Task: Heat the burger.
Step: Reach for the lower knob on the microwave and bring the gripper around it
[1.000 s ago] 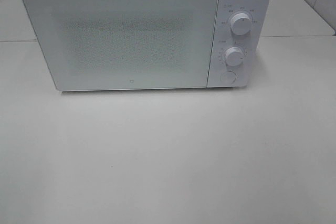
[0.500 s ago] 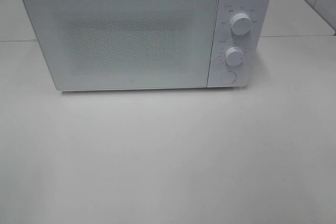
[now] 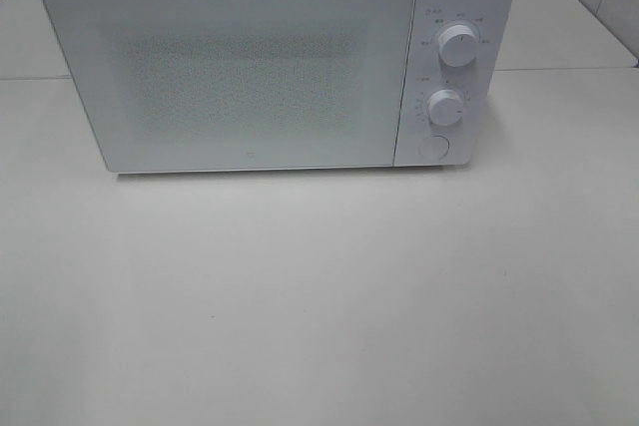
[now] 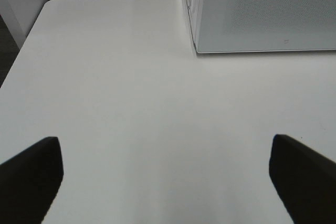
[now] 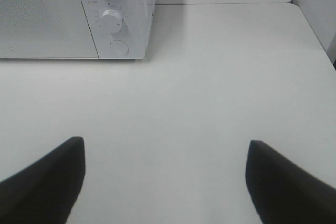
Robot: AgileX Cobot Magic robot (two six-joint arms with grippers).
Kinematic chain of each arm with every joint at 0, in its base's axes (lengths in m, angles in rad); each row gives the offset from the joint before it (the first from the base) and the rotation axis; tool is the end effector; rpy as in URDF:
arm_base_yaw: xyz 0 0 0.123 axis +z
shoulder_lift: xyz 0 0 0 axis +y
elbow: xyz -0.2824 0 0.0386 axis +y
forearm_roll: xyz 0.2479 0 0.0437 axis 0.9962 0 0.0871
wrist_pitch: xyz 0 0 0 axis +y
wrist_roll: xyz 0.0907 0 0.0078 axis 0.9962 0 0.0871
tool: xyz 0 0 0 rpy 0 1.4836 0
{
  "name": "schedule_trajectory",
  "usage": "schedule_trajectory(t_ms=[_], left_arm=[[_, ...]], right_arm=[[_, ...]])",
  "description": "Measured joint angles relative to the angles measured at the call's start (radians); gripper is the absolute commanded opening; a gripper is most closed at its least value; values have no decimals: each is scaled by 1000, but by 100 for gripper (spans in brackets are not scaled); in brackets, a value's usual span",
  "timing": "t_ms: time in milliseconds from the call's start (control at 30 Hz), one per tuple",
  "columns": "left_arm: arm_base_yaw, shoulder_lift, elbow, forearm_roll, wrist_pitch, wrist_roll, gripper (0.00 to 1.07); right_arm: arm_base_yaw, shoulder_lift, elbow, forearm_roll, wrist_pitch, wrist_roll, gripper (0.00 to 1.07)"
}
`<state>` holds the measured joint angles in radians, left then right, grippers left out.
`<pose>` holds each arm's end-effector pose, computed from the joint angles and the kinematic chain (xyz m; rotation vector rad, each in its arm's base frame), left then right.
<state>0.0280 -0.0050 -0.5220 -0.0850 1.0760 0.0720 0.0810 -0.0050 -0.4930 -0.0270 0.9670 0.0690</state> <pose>-0.0088 -0.0071 0.2822 0.0507 2.0293 -0.0384 -0.0011 -0.0021 0.2830 -0.0120 1.9529 0.0672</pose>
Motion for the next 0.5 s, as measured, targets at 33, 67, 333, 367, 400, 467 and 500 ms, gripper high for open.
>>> schedule_trajectory(t_ms=[33, 67, 333, 367, 400, 467, 500], left_arm=[[0, 0, 0, 0, 0, -1, 100], [0, 0, 0, 0, 0, -1, 100], [0, 0, 0, 0, 0, -1, 100], [0, 0, 0, 0, 0, -1, 100], [0, 0, 0, 0, 0, -1, 100], [0, 0, 0, 0, 0, -1, 100], [0, 0, 0, 0, 0, -1, 100]], right_arm=[[0, 0, 0, 0, 0, 0, 74], [0, 0, 0, 0, 0, 0, 74], [0, 0, 0, 0, 0, 0, 74], [0, 0, 0, 0, 0, 1, 75], [0, 0, 0, 0, 0, 1, 75], [0, 6, -2, 0, -1, 1, 77], [0, 6, -2, 0, -1, 1, 77]])
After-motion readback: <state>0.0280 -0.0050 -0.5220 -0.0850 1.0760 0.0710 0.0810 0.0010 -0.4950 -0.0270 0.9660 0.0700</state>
